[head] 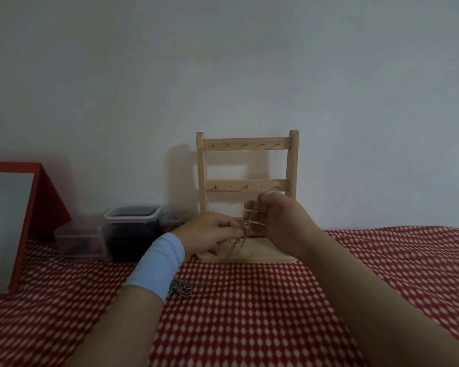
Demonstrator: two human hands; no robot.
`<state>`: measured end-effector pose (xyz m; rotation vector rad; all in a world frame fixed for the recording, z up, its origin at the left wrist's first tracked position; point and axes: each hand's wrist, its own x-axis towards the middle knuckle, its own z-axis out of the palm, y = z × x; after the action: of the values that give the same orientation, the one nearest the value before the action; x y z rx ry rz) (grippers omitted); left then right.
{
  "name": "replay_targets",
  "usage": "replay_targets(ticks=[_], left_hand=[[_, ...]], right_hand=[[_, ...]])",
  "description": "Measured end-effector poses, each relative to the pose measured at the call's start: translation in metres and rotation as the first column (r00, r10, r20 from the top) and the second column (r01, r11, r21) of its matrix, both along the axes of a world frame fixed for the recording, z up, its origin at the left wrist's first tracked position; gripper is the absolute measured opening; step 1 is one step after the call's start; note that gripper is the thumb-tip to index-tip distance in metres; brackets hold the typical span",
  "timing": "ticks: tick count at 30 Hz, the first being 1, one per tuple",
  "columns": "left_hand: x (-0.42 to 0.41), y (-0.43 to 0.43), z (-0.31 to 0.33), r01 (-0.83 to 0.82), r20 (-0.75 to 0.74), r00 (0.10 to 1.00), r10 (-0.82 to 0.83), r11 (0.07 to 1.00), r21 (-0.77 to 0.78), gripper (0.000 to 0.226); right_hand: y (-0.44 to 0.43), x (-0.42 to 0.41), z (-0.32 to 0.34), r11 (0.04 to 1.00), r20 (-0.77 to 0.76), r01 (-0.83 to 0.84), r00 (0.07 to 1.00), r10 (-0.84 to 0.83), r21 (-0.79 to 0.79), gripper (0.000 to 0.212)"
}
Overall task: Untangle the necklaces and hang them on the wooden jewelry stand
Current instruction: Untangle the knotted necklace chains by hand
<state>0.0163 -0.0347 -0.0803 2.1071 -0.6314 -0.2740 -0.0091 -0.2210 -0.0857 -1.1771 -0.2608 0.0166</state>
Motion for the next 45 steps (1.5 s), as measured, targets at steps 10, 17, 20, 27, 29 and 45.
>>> replay_targets(ticks=[10,17,20,27,29,45], left_hand=[[0.010,-0.002,0.003,-0.055,0.160,0.985,0.063,0.997,-0.053,0.019],[0.004,0.005,0.002,-0.040,0.112,0.992,0.058,0.987,-0.158,0.031],[0.003,0.010,0.005,-0.019,0.095,0.995,0.033,0.989,-0.148,0.031],[0.000,0.009,0.013,-0.001,0.146,0.989,0.012,0.997,-0.073,0.021],[-0.001,0.009,0.013,0.012,0.148,0.989,-0.002,0.997,-0.071,0.021],[0.005,0.007,-0.001,-0.067,0.221,0.969,0.115,0.975,-0.212,0.014]], right_hand=[[-0.004,0.003,0.001,0.995,-0.083,0.092,0.992,-0.095,-0.035,0.021],[0.003,0.000,-0.004,0.887,0.012,0.194,0.978,-0.209,-0.419,0.024],[0.007,-0.007,-0.001,0.846,0.067,0.183,0.983,-0.173,-0.501,0.020],[0.009,-0.019,0.003,0.773,0.085,0.097,0.995,-0.056,-0.627,0.032],[0.006,-0.015,0.001,0.775,0.100,0.118,0.992,-0.071,-0.621,0.025],[-0.003,0.000,-0.009,0.878,0.014,0.091,0.995,-0.095,-0.470,0.027]])
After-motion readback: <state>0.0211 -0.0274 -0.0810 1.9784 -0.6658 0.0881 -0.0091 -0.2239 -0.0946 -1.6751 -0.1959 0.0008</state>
